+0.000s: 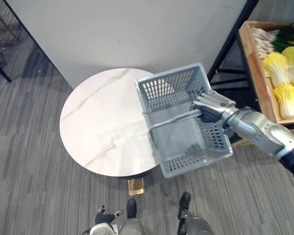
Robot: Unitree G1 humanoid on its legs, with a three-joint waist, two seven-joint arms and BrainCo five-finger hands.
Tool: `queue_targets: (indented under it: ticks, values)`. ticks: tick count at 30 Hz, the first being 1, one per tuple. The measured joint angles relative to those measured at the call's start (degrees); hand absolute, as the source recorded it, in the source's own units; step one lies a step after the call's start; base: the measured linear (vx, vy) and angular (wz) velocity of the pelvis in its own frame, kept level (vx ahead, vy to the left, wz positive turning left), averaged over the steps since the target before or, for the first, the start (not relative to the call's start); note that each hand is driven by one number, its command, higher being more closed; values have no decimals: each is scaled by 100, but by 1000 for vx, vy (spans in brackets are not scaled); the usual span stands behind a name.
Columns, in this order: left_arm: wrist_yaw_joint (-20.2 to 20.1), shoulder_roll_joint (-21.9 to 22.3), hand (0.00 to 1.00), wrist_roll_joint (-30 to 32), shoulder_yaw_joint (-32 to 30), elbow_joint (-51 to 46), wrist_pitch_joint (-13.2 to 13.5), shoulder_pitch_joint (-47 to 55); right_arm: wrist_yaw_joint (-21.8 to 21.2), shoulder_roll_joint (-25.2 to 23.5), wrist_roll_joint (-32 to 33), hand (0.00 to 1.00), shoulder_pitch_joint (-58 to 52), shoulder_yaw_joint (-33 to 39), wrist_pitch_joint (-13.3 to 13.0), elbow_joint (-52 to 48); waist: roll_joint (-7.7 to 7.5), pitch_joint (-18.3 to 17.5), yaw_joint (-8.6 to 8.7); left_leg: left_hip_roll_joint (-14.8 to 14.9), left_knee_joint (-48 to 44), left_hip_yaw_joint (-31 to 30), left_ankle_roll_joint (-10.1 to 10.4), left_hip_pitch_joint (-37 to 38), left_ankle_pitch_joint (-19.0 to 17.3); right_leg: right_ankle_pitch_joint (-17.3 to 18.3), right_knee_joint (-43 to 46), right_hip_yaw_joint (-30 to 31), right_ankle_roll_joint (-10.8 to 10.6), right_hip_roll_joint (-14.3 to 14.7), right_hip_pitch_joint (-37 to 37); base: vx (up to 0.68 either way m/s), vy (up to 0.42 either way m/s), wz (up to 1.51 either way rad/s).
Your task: Pick vegetable in the basket
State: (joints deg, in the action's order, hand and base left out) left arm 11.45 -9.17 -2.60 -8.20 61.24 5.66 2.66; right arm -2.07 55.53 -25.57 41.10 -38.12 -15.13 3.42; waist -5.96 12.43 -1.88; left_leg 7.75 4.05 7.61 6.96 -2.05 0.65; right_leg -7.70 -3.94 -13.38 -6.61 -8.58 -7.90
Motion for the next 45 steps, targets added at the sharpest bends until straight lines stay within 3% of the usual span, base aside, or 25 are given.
queue_targets:
  ticks: [3,8,13,20,22,23,24,25,26,27,28,29,32,34,35,36,38,39,41,42,43,44,45]
  values:
    - [-77,-4,0,118,-2,28,2,107,-224,251,170,100,-583,164,-68,-251,-1,-114,-2,17,14,70,11,69,-14,-3,-2,72,-4,25,19,-23,-4,-12]
    - [-225,-2,0,126,-7,45,-25,279,-376,297,202,100,-1078,250,-251,-304,22,-161,4,44,94,264,19,234,-19,-21,-4,268,6,82,24,-10,-9,-18]
    - [-279,1,0,147,-5,37,-83,406,-407,247,198,100,-1469,519,-257,-288,43,-201,7,83,27,409,33,414,-121,-22,-1,390,7,130,149,7,-11,-14]
    - [-273,-24,0,151,121,25,-77,406,-205,-47,178,100,-2376,1378,-159,-255,129,-204,64,247,-1667,526,-29,10,-1096,8,480,687,8,104,150,-26,41,-19]
    - [-277,-79,0,177,255,-7,-72,365,-184,-67,67,100,-2395,1517,-139,-321,112,-215,62,235,-2463,902,-205,-399,-1518,-19,871,1123,-35,16,-339,-177,167,-80]
    - [-281,-113,0,182,285,-32,-69,362,-170,-62,60,100,-2393,1526,-127,-360,24,-198,77,179,-2693,1020,-277,-486,-1634,-51,917,1219,-85,-14,-496,-271,211,-126]
    - [-292,-205,0,315,354,-47,-82,344,-168,-120,47,100,-2347,1510,-81,-427,-38,-182,72,-49,-2787,1244,-575,-570,-1785,-416,705,1576,-201,-79,-703,-309,200,-177]
    - [-297,-183,0,405,368,45,-87,358,-169,-300,3,100,-2269,1389,-16,-456,-5,-138,-2,194,-2644,1950,-738,-485,-1731,-419,899,1071,257,-74,-825,-391,214,-196]
    - [-281,-154,0,404,375,95,-89,368,-167,-313,-12,100,-2239,1261,-15,-484,82,-95,12,247,-2563,2169,-751,-409,-1666,153,1761,302,887,-131,-1011,-324,161,-172]
    - [-284,-119,0,403,430,125,-87,411,-167,-307,-26,100,-2235,1130,-37,-491,152,-78,60,270,-2361,2391,-801,-236,-1577,635,2765,-450,1233,-299,-1081,-250,179,-150]
    - [-277,-105,0,399,461,138,-90,446,-171,-314,-50,100,-2225,986,-39,-472,192,-62,77,302,-2172,2781,-868,21,-1490,1078,3842,-1267,1393,-599,-948,-198,182,-174]
    - [-278,-134,0,397,557,151,-89,452,-188,-321,-81,100,-2193,893,-39,-459,197,-68,37,339,-2074,3168,-864,190,-1419,1300,4336,-1740,1427,-848,-687,-238,169,-164]
    - [-287,-107,0,392,606,166,-87,421,-225,-447,-126,100,-2073,797,-50,-423,204,-128,10,502,-1853,3987,-893,318,-1282,1414,4504,-2255,1271,-1156,-92,-173,44,-151]
    - [-296,-106,0,390,542,208,-88,427,-224,-544,-126,100,-2057,780,-61,-415,150,-224,-1,571,-1683,4516,-878,319,-1118,1567,4055,-2446,962,-1191,225,-133,-68,-151]
    - [-296,-81,0,389,457,220,-89,441,-224,-591,-127,100,-1948,711,-61,-413,128,-271,-27,610,-1609,4893,-844,319,-1021,1641,3510,-2553,706,-1142,349,-102,-129,-168]
    - [-296,-70,0,389,394,227,-91,440,-221,-612,-133,100,-1871,667,-62,-414,116,-291,-61,639,-1599,5105,-830,314,-981,1652,3150,-2572,597,-1096,374,-120,-203,-178]
    - [-295,-30,0,389,320,263,-94,413,-218,-616,-140,100,-1692,550,-58,-399,147,-322,-121,743,-1631,5661,-755,312,-858,1704,2204,-2735,462,-739,424,-76,-210,-146]
    - [-290,10,0,390,305,266,-97,414,-214,-607,-158,100,-1694,546,-55,-354,260,-376,-130,884,-1694,5916,-659,310,-758,1527,1733,-2635,369,-451,425,-28,-228,-115]
    - [-289,85,0,392,284,258,-95,416,-204,-591,-165,100,-1833,572,-10,-265,397,-436,-17,1289,-2193,5978,-646,316,-739,1370,1345,-2514,426,-103,537,12,-218,-67]
    - [-287,46,0,394,285,256,-95,422,-194,-582,-171,100,-2023,649,4,-266,421,-447,23,1721,-2830,5880,-646,306,-738,1349,1194,-2500,458,77,714,-4,-218,-33]
    - [-282,29,0,390,286,215,-86,443,-194,-558,-200,100,-2183,752,13,-266,442,-458,20,2131,-3441,5641,-633,298,-661,1330,1086,-2383,491,244,855,-30,-203,-40]
    - [-279,19,0,390,284,178,-79,453,-194,-557,-220,100,-2252,830,13,-266,446,-459,17,2296,-3712,5404,-635,259,-560,1328,1043,-2316,496,296,921,-69,-186,-58]
    - [-277,7,0,387,276,96,-70,510,-190,-557,-316,100,-2286,908,13,-265,445,-457,-1,2441,-4165,4728,-614,70,-275,1306,947,-2128,543,351,1008,-67,-110,-71]
